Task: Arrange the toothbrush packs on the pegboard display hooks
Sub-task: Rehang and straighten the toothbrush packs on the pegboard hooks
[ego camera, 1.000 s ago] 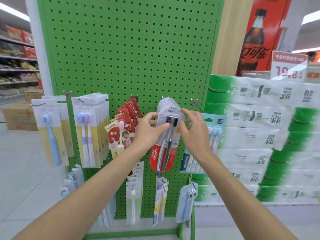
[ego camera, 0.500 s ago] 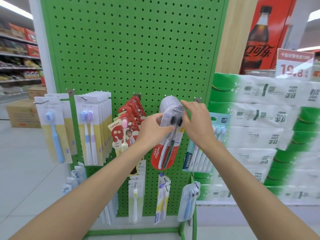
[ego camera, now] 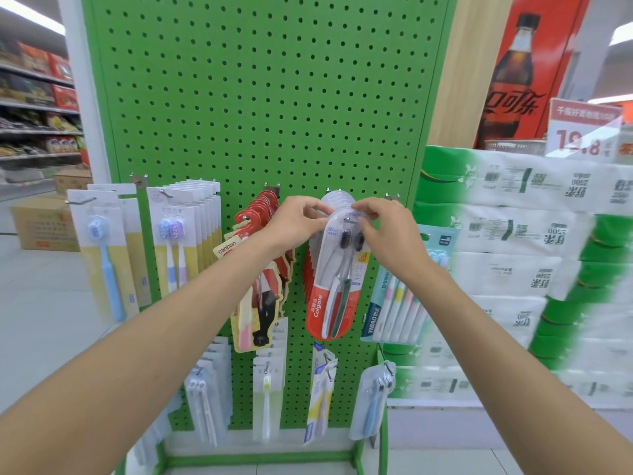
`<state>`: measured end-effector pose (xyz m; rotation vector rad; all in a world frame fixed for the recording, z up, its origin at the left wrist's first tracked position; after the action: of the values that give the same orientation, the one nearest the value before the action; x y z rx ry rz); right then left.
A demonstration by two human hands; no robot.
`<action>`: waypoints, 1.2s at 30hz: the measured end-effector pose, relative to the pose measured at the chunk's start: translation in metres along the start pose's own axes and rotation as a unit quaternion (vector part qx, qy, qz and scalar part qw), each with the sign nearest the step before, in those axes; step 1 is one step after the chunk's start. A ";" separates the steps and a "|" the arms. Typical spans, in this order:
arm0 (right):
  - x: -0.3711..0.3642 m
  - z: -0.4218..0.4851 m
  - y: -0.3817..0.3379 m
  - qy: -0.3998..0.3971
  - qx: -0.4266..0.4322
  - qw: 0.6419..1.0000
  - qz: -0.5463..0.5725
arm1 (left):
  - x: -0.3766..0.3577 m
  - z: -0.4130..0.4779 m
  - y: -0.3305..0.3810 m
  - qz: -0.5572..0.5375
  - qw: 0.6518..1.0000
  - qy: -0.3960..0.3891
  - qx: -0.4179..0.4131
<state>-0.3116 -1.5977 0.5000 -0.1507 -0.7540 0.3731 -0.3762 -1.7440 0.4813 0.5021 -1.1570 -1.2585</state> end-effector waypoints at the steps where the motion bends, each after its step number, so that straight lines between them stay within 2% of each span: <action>1: 0.000 0.000 0.000 0.000 0.001 1.000 0.002 | -0.001 0.001 0.000 -0.001 1.000 -0.005 0.000; 11: 0.001 0.002 0.000 -0.008 0.008 1.000 -0.019 | 0.012 0.001 -0.004 -0.022 0.999 0.032 0.007; 20: -0.001 0.003 -0.001 -0.006 -0.002 1.000 -0.024 | 0.041 -0.028 -0.001 0.110 0.986 0.121 -0.031; 27: 0.000 0.005 -0.005 -0.002 -0.004 0.999 -0.046 | 0.049 -0.051 -0.004 0.060 0.990 0.129 0.005; 31: 0.002 0.005 -0.005 -0.004 -0.007 0.998 -0.061 | 0.055 -0.066 -0.005 0.069 0.988 0.140 0.011; 34: 0.009 -0.002 -0.010 0.043 -0.002 0.997 -0.066 | 0.060 -0.079 -0.009 0.059 0.987 0.146 0.016; 36: 0.013 -0.015 -0.020 0.084 0.004 0.996 -0.028 | 0.062 -0.089 -0.012 0.057 0.988 0.144 0.019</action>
<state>-0.2876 -1.6116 0.5028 -0.1509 -0.5896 0.3065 -0.3114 -1.8286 0.4604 0.6157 -0.9529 -1.0292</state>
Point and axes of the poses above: each hand's wrist, its own z-axis towards the middle knuckle, its own x-axis out of the back of the hand, y = z × x, the point moved 8 cm from there along z, towards the middle knuckle, and after that the axes turned 5 degrees about -z, right-handed, at the moved point
